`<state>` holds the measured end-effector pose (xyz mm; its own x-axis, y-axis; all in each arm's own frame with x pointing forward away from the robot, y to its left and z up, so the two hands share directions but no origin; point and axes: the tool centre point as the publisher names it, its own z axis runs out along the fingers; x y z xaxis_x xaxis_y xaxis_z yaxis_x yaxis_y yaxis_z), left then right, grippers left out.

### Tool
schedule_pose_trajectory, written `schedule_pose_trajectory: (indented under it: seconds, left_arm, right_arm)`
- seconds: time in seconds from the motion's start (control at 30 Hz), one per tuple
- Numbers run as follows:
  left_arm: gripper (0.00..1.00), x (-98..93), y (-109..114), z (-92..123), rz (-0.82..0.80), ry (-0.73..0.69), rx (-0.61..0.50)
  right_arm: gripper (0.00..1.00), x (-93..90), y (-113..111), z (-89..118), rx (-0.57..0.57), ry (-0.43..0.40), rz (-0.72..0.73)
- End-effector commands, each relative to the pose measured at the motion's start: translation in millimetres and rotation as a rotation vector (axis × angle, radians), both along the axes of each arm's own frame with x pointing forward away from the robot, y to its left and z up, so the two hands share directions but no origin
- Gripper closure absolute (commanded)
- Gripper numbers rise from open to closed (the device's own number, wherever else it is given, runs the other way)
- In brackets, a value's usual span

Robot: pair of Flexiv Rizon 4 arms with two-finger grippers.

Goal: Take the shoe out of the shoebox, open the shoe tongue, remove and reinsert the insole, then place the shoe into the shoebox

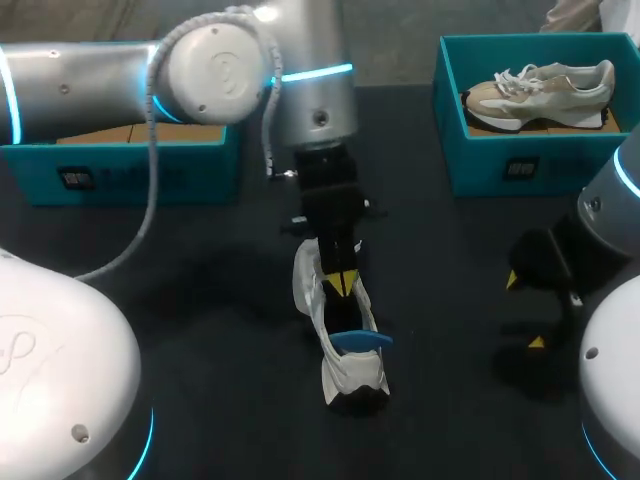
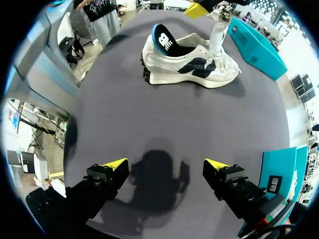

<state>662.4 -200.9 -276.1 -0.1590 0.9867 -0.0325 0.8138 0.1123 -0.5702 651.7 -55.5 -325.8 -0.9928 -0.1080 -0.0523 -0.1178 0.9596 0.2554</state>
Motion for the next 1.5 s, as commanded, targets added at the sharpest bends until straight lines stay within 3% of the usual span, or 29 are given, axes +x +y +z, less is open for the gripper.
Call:
schedule_pose_trajectory:
  seconds: [0.03, 0.27, 0.47, 0.73, 1.5]
  left_arm:
    - [1.00, 1.9, -7, -6, -0.084, 0.016, 0.142]
    - [1.00, 1.9, -7, -6, -0.084, 0.016, 0.142]
    - [1.00, 1.7, -19, -18, -0.109, 0.031, 0.162]
    - [1.00, -9.2, -15, -32, -0.145, 0.048, 0.164]
    - [1.00, -24.4, -7, -91, -0.097, -0.012, 0.159]
  right_arm:
    - [0.00, -1.6, -1, 0, 0.000, -0.002, 0.000]
    - [0.00, -1.6, -1, 0, 0.000, -0.002, 0.000]
    - [0.00, -1.6, -1, 0, 0.000, -0.002, 0.000]
    - [0.00, -1.6, -1, 0, 0.000, -0.002, 0.000]
    - [0.00, -1.6, -1, 0, 0.000, -0.002, 0.000]
